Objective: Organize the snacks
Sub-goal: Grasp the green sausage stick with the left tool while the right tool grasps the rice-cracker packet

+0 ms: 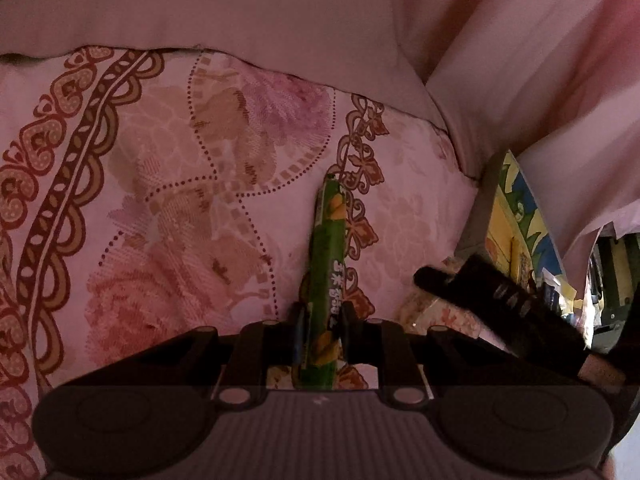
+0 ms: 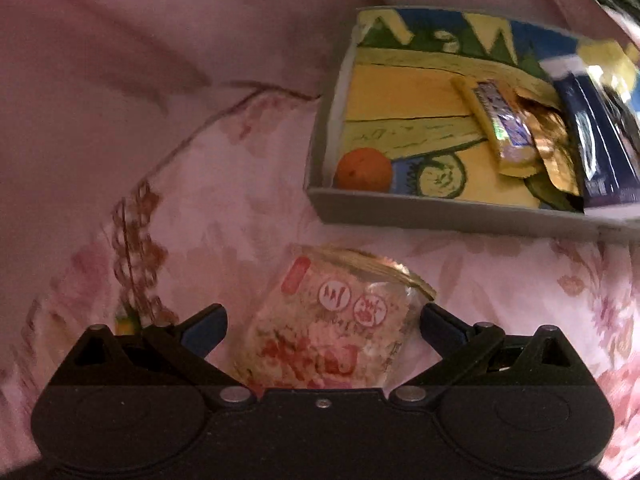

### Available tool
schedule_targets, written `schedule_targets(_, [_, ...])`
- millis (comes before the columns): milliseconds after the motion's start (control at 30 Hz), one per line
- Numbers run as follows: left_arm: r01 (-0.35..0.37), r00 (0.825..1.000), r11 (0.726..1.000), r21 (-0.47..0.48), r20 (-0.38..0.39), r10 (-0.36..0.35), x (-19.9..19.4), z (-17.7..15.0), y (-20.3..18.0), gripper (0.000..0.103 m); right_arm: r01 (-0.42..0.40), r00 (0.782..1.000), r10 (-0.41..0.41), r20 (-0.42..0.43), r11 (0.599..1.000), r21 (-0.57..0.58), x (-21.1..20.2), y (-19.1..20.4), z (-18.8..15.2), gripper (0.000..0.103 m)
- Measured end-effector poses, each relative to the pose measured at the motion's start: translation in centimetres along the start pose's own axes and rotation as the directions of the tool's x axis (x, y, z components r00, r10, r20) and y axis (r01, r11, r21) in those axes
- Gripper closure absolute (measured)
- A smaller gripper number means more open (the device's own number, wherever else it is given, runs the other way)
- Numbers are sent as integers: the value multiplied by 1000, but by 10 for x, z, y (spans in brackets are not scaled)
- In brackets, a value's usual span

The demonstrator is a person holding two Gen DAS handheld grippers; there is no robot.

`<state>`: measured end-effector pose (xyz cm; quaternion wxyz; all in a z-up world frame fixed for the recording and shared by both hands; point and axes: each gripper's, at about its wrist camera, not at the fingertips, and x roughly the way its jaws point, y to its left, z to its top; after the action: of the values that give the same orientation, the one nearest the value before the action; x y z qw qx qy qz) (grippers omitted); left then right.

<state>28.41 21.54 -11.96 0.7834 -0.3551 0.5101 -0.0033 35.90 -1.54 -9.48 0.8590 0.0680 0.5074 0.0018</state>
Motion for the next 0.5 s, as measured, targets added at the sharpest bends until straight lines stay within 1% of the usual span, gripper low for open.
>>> schedule_targets(67, [-2,1000,1000,8,2,2,1,0,-1,83,-9,1000,10,21,998,-65,-3,-2,-10,5])
schedule_targets(133, [-16,1000,999,33,7,16,0,-2,-5,84,-26,999,31,41,993,-116,-10,-9,-21,11])
schedule_targets(167, [-26,1000,998,50,11,26,-1,-4,-8,84,-35,998,42,47,990,-138,-13,-14,-25,17])
schedule_targets(233, [-49,999,994,96,16,48,0,-9,-15,84,-65,996,74,48,983,-173,-20,-24,-34,21])
schedule_targets(300, [-54,999,990,132,9,53,1,-14,-22,84,-106,992,117,42,974,-200,-28,-37,-43,25])
schedule_targets(367, [-54,998,986,160,-2,55,3,-21,-29,84,-136,988,149,39,963,-235,-37,-49,-54,26])
schedule_targets(500, [-54,998,970,236,-29,63,4,-39,-46,84,-149,984,171,46,939,-312,-55,-68,-81,26])
